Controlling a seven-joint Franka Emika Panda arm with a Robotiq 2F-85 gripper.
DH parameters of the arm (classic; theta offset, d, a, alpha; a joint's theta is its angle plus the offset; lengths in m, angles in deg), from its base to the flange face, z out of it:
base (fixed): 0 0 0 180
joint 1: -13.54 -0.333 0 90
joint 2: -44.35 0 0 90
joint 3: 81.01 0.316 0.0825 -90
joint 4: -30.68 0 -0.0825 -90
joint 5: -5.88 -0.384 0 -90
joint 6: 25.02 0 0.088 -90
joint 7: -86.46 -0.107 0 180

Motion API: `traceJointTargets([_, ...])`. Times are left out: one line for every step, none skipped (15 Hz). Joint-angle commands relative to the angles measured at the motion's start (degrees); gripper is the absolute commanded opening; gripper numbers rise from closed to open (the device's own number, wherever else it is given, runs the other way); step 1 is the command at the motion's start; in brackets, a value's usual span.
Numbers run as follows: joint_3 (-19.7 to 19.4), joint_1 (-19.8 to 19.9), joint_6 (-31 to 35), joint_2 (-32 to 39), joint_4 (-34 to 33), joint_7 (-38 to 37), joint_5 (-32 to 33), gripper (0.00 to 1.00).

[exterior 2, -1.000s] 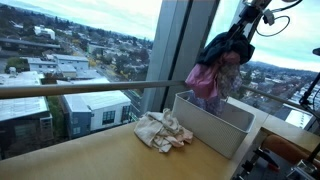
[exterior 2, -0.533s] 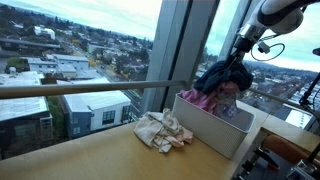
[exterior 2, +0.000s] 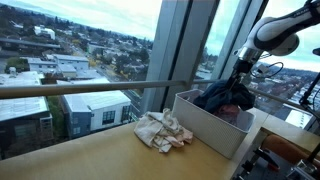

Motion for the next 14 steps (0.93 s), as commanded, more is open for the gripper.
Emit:
traceJointTargets([0.77, 0.36, 2.17, 2.12, 0.53, -0.62, 1.36, 0.11])
traceJointTargets([0.90, 0.33, 2.27, 3.07, -0.10, -0.78, 1.32, 0.27])
traceJointTargets([1.11, 0.27, 2.07, 3.71, -0.62, -0.80, 1.26, 0.33])
traceJointTargets([1.34, 0.14, 1.86, 3.84, -1.17, -1.04, 1.31, 0.41])
traceJointTargets([1.51, -0.05, 1.66, 3.65, -1.70, -1.41, 1.70, 0.48])
traceJointTargets([1.69, -0.46, 0.95, 2.53, -2.36, -2.01, 2.51, 0.55])
traceJointTargets([1.90, -1.03, 0.58, 0.94, -2.69, -2.84, 3.48, 0.62])
traceJointTargets([2.30, -1.81, 0.12, -1.61, -2.26, -4.06, 4.67, 0.69])
traceJointTargets([3.05, -3.14, 0.86, -4.68, -0.54, -6.00, 6.42, 0.77])
traceJointTargets([3.91, -4.18, 1.66, -6.03, 0.09, -7.18, 7.87, 0.84])
traceJointTargets([4.94, -5.40, 1.72, -7.53, 0.38, -8.67, 9.30, 0.90])
traceJointTargets([6.20, -6.62, 0.63, -8.58, -0.37, -9.87, 10.09, 0.98])
traceJointTargets([7.87, -8.29, 0.77, -8.91, -0.28, -11.56, 10.88, 1.00])
traceJointTargets([9.48, -9.80, 0.54, -8.88, -0.59, -12.80, 11.14, 1.00])
